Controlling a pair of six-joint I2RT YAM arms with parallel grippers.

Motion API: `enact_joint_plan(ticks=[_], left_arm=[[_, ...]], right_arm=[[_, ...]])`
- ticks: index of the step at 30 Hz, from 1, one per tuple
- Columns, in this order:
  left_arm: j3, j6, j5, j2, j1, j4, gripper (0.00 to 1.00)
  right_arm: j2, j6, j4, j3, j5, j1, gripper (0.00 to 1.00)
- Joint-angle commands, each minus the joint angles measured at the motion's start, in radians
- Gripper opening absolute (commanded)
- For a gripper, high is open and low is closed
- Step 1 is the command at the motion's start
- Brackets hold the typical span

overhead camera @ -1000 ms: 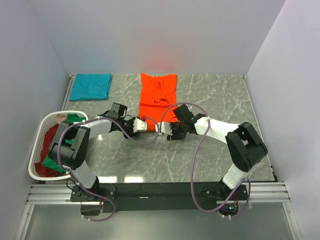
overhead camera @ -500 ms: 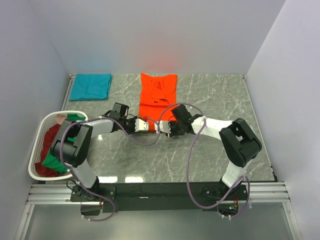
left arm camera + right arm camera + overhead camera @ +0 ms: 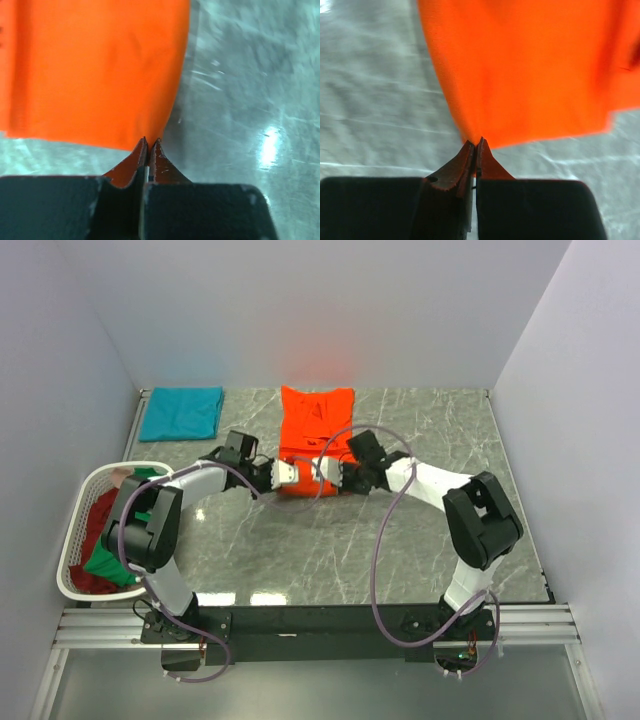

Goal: Fold and stack the t-shirts
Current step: Fold the tshirt

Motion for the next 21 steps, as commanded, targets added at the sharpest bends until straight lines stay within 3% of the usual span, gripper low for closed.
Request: enact_joint_plan(ticks=[1,10,21], left_arm=[[0.128,-0.088,0.081,-0.05,0.029,-0.1,0.01],[0.151,-0.032,0.113,-0.11,0.02,-0.276,0.01],[0.015,0.015,0.311,-0.315,-0.089,-0.729,0.01]], right_arm=[[-0.054,0.065,-0.063,0.116,-0.054,-0.058,0.0],[-0.139,0.057,-0.197,0.123,-0.102,-0.067,0.0],[-0.458,0.138,-0.479,-0.076,-0.269,0.063,0.0]])
